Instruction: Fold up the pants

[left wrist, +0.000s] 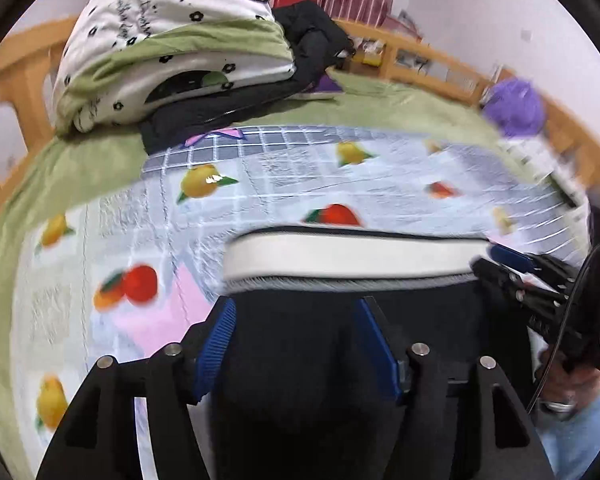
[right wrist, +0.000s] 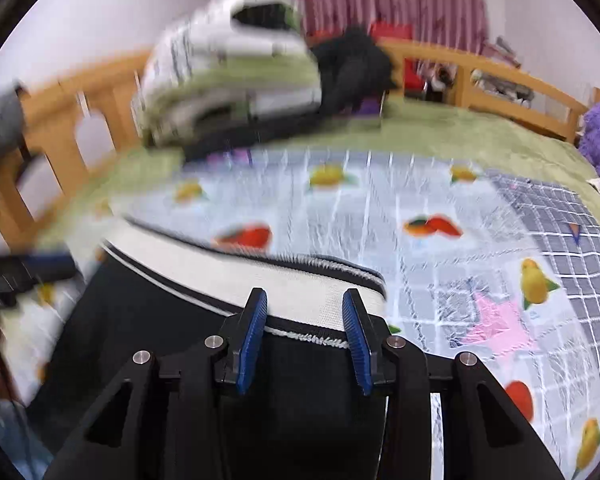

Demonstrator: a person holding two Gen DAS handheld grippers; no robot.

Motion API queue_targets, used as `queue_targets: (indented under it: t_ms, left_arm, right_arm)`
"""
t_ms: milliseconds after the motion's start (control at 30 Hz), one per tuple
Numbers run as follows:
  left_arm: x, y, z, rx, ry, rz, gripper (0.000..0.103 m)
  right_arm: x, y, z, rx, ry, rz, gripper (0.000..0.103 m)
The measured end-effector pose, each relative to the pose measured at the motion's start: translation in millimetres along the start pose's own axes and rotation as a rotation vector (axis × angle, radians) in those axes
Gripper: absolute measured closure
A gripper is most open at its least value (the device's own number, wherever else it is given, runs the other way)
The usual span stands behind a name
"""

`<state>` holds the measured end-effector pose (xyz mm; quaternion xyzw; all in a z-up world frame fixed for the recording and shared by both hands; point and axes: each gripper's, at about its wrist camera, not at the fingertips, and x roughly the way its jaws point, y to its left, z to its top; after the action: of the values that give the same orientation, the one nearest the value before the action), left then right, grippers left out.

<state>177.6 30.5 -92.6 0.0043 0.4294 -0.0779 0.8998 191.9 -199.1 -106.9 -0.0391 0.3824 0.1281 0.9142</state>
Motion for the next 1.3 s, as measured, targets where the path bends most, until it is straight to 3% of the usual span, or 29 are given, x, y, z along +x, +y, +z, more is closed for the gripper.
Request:
queue_targets:
  t_ms: [33,133,233,367,467,567,667,700,733,800,867,967,1033,1100,1133,1167,1300]
  left_arm:
    - [23,2,1,0.003,0.049,0.053,0.039]
    - [57,25,0,-0.109,0.11,-0.03,0.033]
    - [62,44,-3,-0.193,0.132,-0.134,0.033]
    - [36,62,-10,-0.226,0.155,-0.159,0.033]
    - [28,74,-25,-0.19,0.184,-0.177,0.033]
    - [43,83,-37,-0.226,0.215,-0.248,0.031]
    - [56,83,-41,-0.268,0.219,-0.32,0.031]
    - [59,83,-41,-0.282,0.223,-0.34,0.037]
    - [62,82,-40,-0.302,0.223,-0.389,0.053]
    - [60,75,-35,-0.278,0.21,-0.371,0.06]
    - [56,63,-25,-0.217,0.185,-0.339,0.067]
    - [62,54,2,-0.246,0.177,-0.349,0.07]
    - [70,44,19,-0.239,0.154,-0.329,0.07]
    - [78,36,26,-0.223,0.173,-0.276,0.066]
    - [80,32,26,-0.206,0.197,-0.244,0.059]
    - [77,30,24,-0.189,0.202,-0.22,0.057]
    - [32,16,0,-0.048,0.123,-0.09,0.05]
  right_arm:
    - [19,2,-3,-0.029,0.05,-0.036,0.065]
    - [41,-1,2,-0.049,0.074,-0.041,0.065]
    - [51,-10,5,-0.016,0.098,-0.018,0.065]
    - [38,-24,4,0.022,0.08,0.053,0.064]
    - [-2,-53,-11,0.141,0.031,0.067,0.041]
    - [2,-69,-31,0.213,0.132,0.178,0.039]
    - [16,-82,-49,0.315,0.148,0.257,0.034]
    - [24,-89,-51,0.376,0.171,0.339,0.035]
    - [32,-93,-51,0.414,0.189,0.4,0.04]
    - [42,-99,-48,0.472,0.188,0.48,0.067]
    - [32,-94,-37,0.38,0.131,0.427,0.081]
    - [19,-98,-16,0.346,0.074,0.396,0.084]
    - [30,-106,-5,0.342,0.09,0.318,0.083]
    - [41,-117,-1,0.369,0.106,0.3,0.076]
    - [44,-120,0,0.372,0.117,0.283,0.072]
    - [43,-119,0,0.356,0.137,0.248,0.06]
    - [-8,-93,-6,0.179,0.079,0.073,0.059]
